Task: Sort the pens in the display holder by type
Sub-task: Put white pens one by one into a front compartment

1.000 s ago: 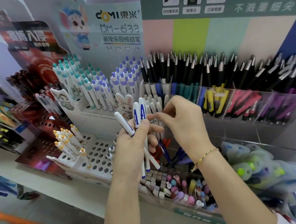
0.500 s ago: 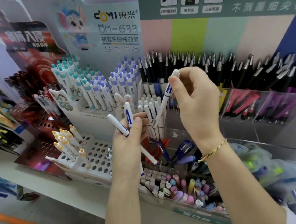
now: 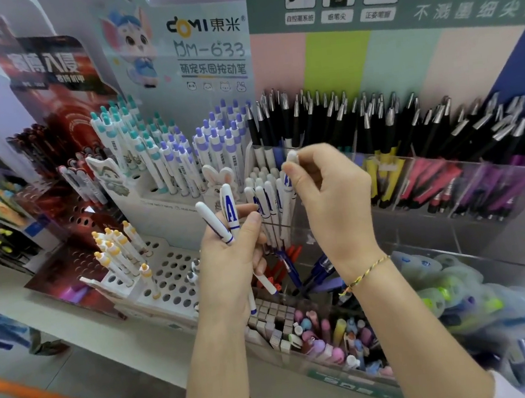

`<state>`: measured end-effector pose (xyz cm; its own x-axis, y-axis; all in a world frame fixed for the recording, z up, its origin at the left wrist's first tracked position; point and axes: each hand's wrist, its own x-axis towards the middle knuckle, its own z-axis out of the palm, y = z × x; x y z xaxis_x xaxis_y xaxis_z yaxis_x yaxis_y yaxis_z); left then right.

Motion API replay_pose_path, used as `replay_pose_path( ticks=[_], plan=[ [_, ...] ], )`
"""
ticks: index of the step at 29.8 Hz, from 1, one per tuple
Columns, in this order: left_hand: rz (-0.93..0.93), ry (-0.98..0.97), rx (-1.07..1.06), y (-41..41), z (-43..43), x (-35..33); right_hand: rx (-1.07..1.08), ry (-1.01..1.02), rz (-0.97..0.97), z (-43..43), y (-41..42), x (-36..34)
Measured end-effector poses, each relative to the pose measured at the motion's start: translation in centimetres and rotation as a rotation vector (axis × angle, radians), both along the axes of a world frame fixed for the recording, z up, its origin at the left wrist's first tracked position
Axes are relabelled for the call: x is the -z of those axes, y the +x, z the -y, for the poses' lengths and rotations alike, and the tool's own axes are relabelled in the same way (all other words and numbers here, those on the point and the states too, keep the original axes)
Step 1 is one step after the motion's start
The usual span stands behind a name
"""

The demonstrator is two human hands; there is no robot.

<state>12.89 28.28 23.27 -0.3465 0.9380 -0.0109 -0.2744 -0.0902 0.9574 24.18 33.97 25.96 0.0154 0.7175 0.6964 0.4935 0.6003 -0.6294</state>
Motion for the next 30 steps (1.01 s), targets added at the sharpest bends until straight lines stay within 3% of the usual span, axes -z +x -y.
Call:
replay_pose_path(
  ticks=[4, 9, 15, 20, 26, 30],
  plan=[
    [-0.021, -0.017, 0.003, 0.0, 0.0, -0.1, -0.025, -0.144, 0.045, 0.0, -0.1, 1.9],
    [0.013, -0.024, 0.089, -0.3, 0.2, -0.5, 0.083, -0.209, 0.245, 0.0, -0.3, 3.6],
    [-0.044, -0.031, 0.207, -0.2, 0.5, -0.9, -0.054, -0.241, -0.043, 0.4, 0.5, 0.7],
    [-0.144, -0.041, 0.264, 0.5, 0.4, -1.1, -0.342, -0.413, -0.021, 0.9, 0.7, -0.7],
    [-0.038, -0.012, 0.019, 0.0, -0.1, -0.8, -0.117, -0.128, -0.316, 0.2, 1.0, -1.6],
    [-0.004, -0.011, -0.084, -0.5, -0.1, -0.9, 0.005, 0.025, -0.248, 0.0, 0.9, -1.4]
  ],
)
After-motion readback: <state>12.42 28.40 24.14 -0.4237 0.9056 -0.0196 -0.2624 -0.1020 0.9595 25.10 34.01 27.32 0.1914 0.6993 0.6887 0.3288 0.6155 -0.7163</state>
